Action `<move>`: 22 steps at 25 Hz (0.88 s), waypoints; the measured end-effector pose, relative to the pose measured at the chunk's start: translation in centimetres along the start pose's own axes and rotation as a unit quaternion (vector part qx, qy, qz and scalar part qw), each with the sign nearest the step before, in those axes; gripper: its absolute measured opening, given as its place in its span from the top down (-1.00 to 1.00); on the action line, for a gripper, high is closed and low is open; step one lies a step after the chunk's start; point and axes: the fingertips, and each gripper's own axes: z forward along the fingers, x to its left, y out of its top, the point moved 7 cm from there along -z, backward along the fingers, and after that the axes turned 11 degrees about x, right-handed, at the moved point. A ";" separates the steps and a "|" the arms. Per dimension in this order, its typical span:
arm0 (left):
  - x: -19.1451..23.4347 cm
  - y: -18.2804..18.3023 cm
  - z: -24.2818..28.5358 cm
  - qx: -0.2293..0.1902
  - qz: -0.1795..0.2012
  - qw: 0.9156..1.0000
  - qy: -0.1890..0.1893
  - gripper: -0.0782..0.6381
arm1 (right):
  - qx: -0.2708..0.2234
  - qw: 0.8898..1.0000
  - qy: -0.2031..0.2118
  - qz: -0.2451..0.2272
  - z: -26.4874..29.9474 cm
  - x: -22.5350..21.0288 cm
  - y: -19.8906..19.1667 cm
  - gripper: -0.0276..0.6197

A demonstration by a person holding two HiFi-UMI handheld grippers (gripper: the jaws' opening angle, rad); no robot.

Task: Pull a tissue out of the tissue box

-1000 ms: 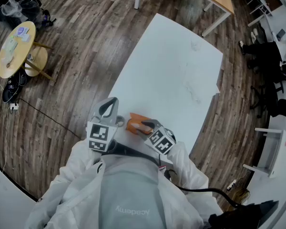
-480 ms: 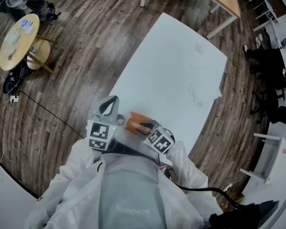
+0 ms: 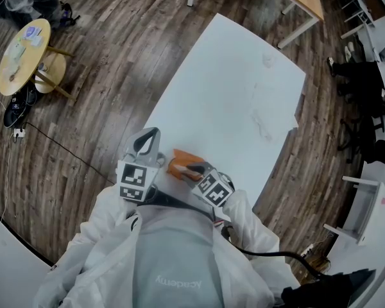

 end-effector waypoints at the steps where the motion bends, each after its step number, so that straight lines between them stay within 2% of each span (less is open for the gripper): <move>1: 0.0 0.0 0.0 0.001 0.001 1.000 0.000 0.78 | 0.000 1.000 0.000 0.001 0.0 0.0 0.0 0.60; 22: 0.0 -0.7 -0.1 0.006 0.002 1.000 -0.003 0.78 | 0.004 1.000 -0.007 0.013 0.4 0.3 -0.2 0.86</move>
